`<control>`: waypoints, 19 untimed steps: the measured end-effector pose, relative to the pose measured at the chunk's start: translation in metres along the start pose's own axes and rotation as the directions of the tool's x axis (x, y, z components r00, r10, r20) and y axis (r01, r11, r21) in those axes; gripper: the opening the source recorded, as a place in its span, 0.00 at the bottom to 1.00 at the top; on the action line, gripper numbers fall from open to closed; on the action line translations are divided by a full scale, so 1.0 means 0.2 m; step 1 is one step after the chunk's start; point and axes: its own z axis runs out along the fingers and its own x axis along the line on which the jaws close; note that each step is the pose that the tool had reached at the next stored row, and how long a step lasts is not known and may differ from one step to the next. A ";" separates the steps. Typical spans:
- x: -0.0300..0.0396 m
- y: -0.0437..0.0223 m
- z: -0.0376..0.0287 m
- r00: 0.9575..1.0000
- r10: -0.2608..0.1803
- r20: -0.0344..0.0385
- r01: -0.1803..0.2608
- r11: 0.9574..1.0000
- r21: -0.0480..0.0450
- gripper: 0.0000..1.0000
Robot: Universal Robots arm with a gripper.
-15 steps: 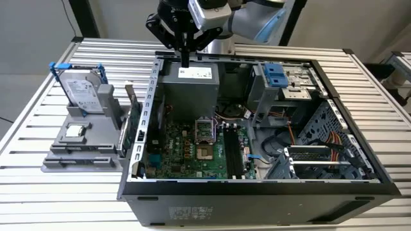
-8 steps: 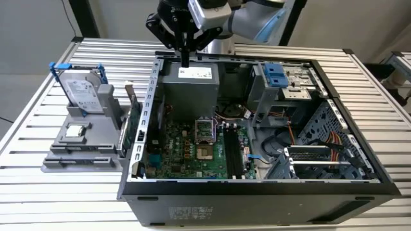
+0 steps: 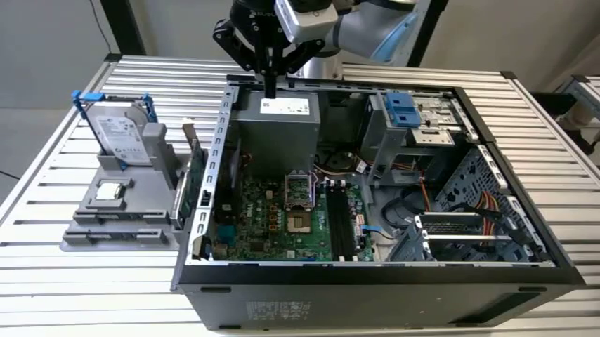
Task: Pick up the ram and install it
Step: 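Reach for the ram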
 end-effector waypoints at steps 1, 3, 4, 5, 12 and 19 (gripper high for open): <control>0.000 0.000 0.000 1.000 0.000 0.000 0.000 1.000 0.000 0.00; 0.000 0.000 0.000 1.000 0.000 0.000 0.000 1.000 0.000 0.00; 0.000 0.000 0.000 1.000 0.000 0.000 0.000 1.000 0.000 0.00; 0.000 0.000 0.000 1.000 0.000 0.000 0.000 1.000 0.000 0.00; 0.023 -0.002 -0.001 1.000 0.000 0.000 0.000 1.000 0.000 0.00; 0.058 -0.004 -0.001 1.000 0.000 0.000 0.000 1.000 0.000 0.00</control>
